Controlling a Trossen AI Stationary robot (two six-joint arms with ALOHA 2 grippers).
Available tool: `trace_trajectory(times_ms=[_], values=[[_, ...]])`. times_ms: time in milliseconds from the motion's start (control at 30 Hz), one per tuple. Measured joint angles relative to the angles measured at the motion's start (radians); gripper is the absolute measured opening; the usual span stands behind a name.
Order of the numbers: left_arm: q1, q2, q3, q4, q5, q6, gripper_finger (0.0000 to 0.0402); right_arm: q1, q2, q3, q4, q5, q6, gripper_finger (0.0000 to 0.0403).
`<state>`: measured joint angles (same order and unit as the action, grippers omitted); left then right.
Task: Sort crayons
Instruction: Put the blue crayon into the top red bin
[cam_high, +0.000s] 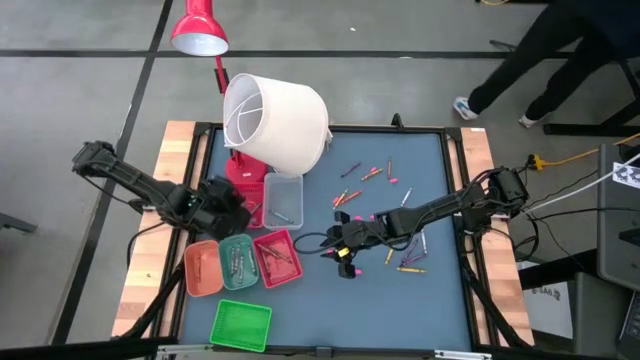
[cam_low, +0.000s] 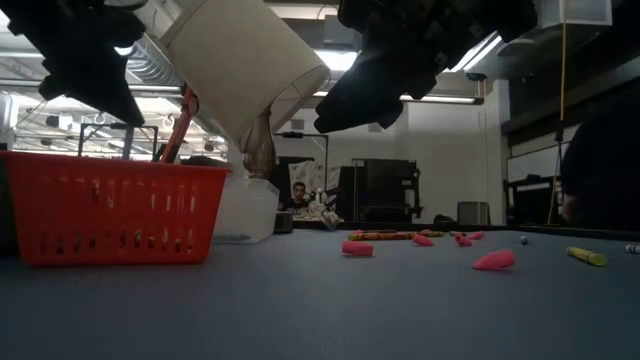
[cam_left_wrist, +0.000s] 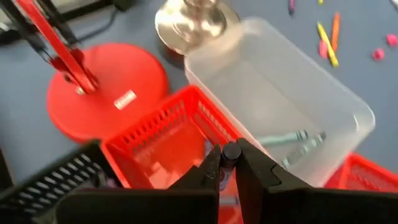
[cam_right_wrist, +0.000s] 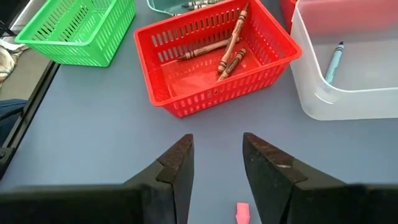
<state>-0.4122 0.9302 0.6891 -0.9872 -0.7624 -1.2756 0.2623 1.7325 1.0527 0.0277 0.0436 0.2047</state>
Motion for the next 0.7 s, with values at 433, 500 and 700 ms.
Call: trace_trajectory(times_ms=[433,500,700], values=[[0.077,0.069,0.000,-0.018,-0.042,0.003,0.0014,0.000,0.001,0.000,-0.042,0.001,-0.001,0.0136],[0.085,0.084,0.000,-0.018,-0.042,0.003,0.0014,0.000,0.001,0.000,-0.050,0.001,-0.001,0.0136],[0.105,0.106,0.000,-0.018,-0.042,0.030,0.0014,-0.008,0.001,0.000,-0.096,0.045,-0.003,0.0136]])
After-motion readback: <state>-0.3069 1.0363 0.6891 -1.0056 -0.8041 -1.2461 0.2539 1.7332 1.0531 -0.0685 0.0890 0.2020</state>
